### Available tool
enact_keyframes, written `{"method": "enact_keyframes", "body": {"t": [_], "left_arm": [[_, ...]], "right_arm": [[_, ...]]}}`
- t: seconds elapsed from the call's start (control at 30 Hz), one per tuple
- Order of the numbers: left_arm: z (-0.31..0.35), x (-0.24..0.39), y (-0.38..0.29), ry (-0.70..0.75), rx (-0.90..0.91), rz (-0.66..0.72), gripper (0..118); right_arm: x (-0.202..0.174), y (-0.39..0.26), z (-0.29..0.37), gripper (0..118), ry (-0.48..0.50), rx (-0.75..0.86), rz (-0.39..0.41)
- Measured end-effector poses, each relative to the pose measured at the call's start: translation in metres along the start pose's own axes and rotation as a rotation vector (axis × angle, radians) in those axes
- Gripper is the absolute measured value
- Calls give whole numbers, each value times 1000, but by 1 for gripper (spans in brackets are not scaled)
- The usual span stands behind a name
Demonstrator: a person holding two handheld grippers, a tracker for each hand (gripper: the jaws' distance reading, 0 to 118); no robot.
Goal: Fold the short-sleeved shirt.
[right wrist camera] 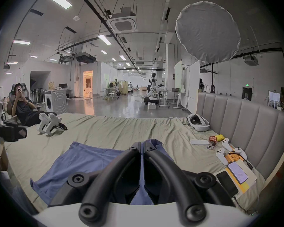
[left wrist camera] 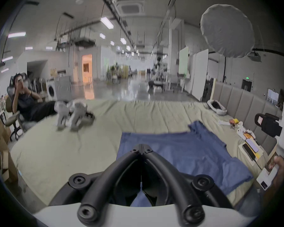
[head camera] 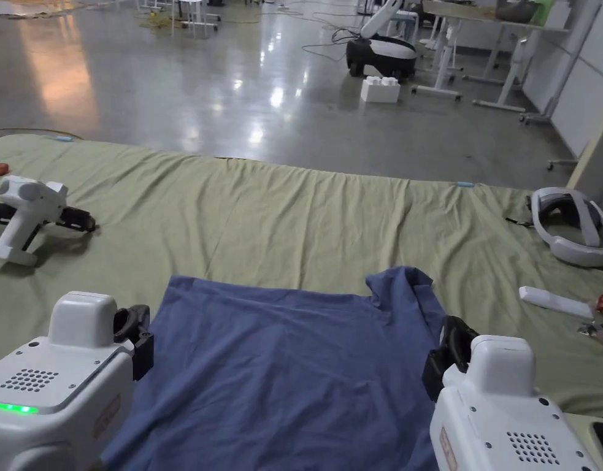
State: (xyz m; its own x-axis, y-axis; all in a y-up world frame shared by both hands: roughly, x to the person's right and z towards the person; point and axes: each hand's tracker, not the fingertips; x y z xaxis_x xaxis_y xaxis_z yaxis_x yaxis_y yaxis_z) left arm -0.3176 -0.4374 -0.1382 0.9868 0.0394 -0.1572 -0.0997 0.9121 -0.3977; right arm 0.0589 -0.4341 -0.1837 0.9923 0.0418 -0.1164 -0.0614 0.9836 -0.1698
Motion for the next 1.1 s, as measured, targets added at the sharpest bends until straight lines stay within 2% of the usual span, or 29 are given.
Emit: {"method": "enact_keyframes", "body": {"t": [0.13,0.3,0.33,0.43,0.47,0.6,0.67,0.77,0.8,0.9,0.93,0.97,1.1], "left_arm": [[4,-40,-25,-8,-230,101,1],[-6,-67,-64,1,-495,103,4],[-8,-69,-71,9,-519,107,18],[-22,-71,-85,21,-609,147,38],[-28,-72,-90,13,-628,164,54],[-52,-71,-108,40,-682,167,63],[-60,-69,-119,82,-754,158,63],[-55,-55,-119,110,-701,106,62],[-60,-62,-124,108,-710,67,55],[-61,-53,-124,69,-715,-16,21],[-61,-50,-124,61,-717,-41,15],[-59,-58,-125,55,-725,-1,13],[-65,-55,-131,56,-722,-47,12]], "right_arm": [[2,-10,-1,5,14,-44,7],[1,-28,-6,5,39,-119,35],[0,-31,-7,5,41,-131,41],[0,-41,-8,5,52,-173,42],[1,-43,-9,5,52,-184,43],[6,-55,-6,5,48,-232,59],[10,-59,-4,5,42,-253,72],[20,-66,0,5,24,-290,90],[23,-68,1,5,20,-302,95],[37,-73,4,5,-5,-334,95],[41,-74,5,5,-11,-344,91],[46,-75,6,5,-20,-357,85],[73,-71,15,5,-63,-409,59]]}}
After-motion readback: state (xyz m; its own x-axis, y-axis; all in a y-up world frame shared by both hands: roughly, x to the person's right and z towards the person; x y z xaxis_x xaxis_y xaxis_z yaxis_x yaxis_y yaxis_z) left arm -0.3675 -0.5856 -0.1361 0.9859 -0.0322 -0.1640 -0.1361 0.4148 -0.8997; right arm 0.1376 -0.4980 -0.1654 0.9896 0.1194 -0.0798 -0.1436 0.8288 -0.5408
